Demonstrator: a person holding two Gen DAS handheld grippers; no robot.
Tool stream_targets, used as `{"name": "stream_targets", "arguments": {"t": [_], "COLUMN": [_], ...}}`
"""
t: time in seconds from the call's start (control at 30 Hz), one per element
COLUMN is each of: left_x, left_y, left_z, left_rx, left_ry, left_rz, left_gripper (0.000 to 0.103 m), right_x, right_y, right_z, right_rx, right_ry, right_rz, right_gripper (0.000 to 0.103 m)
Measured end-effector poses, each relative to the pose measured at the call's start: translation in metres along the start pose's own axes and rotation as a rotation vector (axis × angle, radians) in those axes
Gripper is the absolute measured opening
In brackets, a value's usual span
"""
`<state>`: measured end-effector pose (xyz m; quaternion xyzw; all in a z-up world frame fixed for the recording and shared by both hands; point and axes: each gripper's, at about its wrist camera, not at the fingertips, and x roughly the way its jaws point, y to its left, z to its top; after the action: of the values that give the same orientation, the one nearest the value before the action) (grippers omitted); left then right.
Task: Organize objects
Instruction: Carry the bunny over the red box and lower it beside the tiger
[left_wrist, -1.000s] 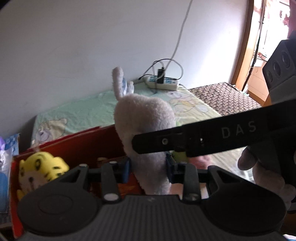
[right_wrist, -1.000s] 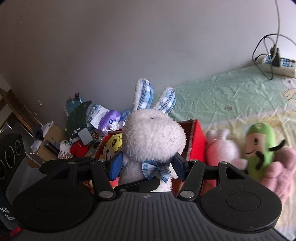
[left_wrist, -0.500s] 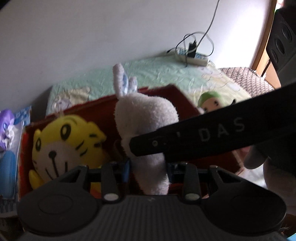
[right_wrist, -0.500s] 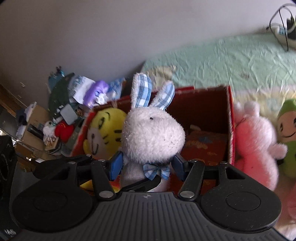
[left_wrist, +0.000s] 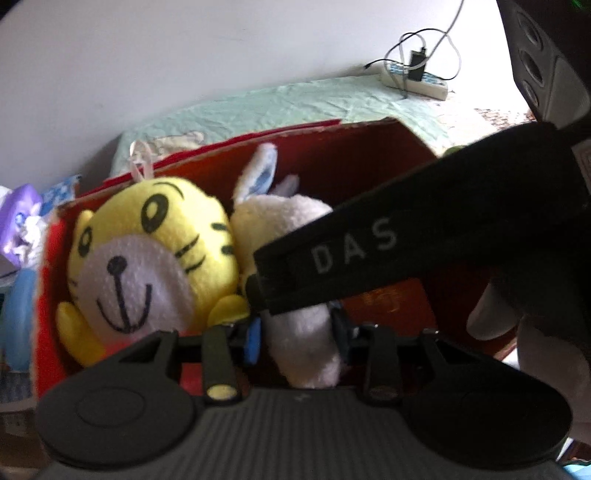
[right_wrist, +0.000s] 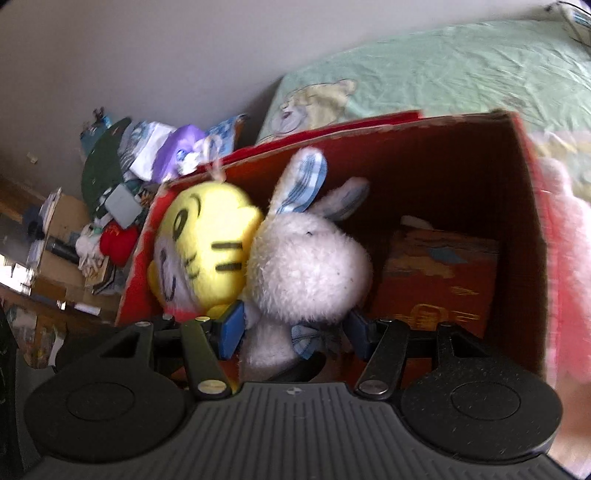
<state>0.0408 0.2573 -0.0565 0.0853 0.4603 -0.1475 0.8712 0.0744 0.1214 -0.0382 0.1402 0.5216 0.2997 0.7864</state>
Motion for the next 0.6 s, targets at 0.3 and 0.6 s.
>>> {"name": "stream_targets", "arguments": {"t": [0.3, 0.6], "left_x": [-0.001, 0.004], "left_y": [0.012, 0.012], "left_z": [-0.005, -0.003], "left_rx": [-0.037, -0.072], "left_ry": [0.012, 0.034], "left_rz": [0.043, 0.038], "left_gripper": [0.045, 0.048], "right_x": [0.014, -0.012], "right_y": [0.007, -0.003], "right_z": [0.001, -0.004], "right_rx": [-0.039, 0.022], "right_ry": [0.004, -0.075], "right_rz": [-0.004, 0.021], "right_gripper": [0.066, 0.067]}}
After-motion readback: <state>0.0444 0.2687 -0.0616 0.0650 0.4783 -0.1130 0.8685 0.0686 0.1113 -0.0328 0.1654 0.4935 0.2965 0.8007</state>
